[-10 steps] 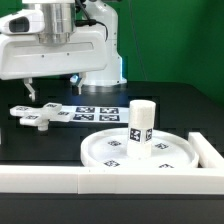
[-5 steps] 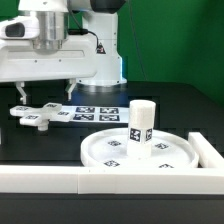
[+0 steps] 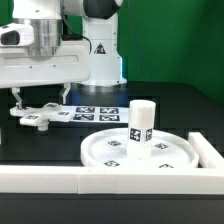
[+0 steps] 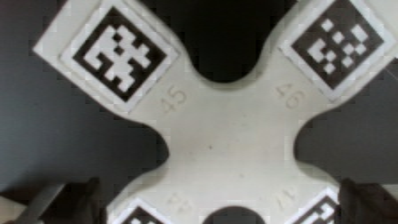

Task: Assemble round table

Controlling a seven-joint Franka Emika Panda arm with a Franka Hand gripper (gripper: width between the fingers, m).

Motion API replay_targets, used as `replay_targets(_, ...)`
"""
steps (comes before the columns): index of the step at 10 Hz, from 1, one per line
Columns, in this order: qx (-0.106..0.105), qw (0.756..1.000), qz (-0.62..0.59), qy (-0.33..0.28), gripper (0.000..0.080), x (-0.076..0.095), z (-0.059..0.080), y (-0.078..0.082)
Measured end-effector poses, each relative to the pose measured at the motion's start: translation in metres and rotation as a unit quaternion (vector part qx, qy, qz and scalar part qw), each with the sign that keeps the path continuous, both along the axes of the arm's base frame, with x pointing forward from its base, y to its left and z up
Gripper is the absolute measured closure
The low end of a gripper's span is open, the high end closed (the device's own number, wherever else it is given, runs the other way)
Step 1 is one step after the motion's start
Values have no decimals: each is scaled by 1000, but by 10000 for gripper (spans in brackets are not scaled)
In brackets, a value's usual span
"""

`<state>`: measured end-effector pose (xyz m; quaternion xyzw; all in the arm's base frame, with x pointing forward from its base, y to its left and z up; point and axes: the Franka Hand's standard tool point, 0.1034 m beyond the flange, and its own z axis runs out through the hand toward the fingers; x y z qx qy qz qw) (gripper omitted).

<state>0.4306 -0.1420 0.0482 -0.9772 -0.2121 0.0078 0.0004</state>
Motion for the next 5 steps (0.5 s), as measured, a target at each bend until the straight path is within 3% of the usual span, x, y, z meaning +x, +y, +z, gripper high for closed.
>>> replay_targets(5, 0, 1000, 2, 9, 151, -7, -9, 0)
